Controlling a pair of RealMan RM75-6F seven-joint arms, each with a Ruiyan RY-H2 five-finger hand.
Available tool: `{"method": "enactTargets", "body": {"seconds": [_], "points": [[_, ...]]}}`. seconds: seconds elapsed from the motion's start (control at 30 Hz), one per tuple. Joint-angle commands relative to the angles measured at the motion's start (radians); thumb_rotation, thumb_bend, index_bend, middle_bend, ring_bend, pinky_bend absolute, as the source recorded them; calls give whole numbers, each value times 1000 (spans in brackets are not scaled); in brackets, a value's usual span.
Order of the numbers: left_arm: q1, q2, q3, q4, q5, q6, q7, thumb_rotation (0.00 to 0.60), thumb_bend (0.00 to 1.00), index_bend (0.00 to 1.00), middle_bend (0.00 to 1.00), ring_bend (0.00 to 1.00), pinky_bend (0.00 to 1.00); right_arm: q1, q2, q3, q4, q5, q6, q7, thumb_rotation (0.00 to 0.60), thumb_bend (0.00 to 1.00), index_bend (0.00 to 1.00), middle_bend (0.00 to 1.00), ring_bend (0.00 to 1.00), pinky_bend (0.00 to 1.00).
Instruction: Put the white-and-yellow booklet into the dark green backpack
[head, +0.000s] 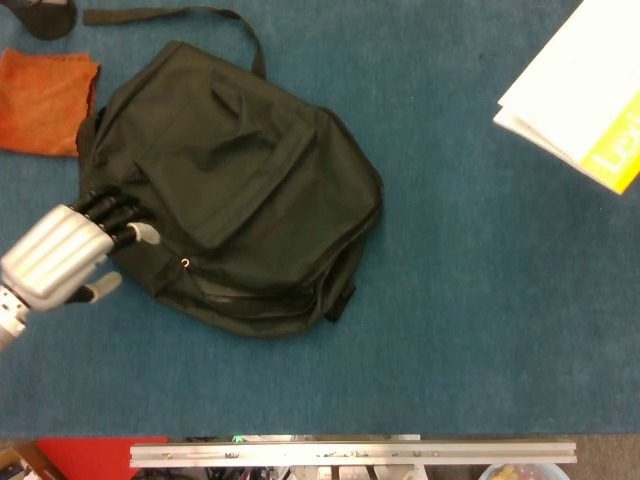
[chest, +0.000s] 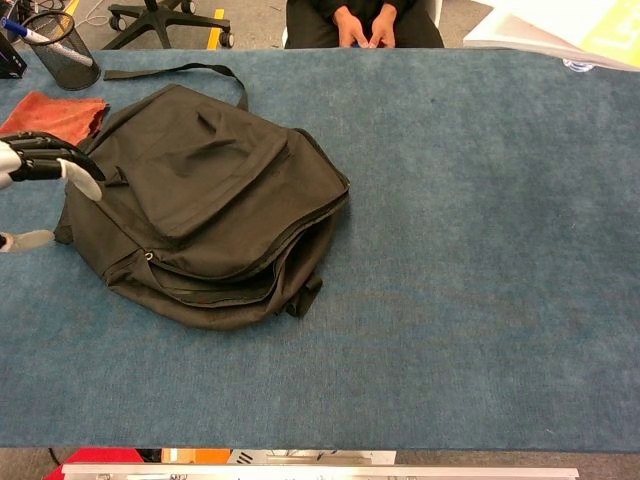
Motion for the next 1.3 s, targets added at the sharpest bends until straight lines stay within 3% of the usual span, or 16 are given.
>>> {"method": "enactTargets", "body": {"seconds": [0.03,0.33,0.63,0.93,1.3], "points": [[-7,-33,12,-14,-7,-17,38,600,261,290,218,169,151,-3,1,3,4,7,-7,-1,600,518,842,629,555,709],[-41,-112,15,-105,-56,-119,201,600,261,224,181,150,151,-11,-9,1,23,11,-22,17,600,519,842,629,556,710],[-77,-226,-47,-163,-250,-276,431,600,251,107,95,85,152,-23,-6,5,29,19,-23,32,600,519,842,629,556,710],[-108,-295,-89,-191,-448,-370,551,600,247,58,48,43,152,-35,-4,11,39,26,-21,47,600,521,842,629,557,713],[-125,-337,-78,-272,-540,-356,715,600,246,40,32,29,152,-52,1,9,50,27,-14,72,600,525,842,629,557,714]]}}
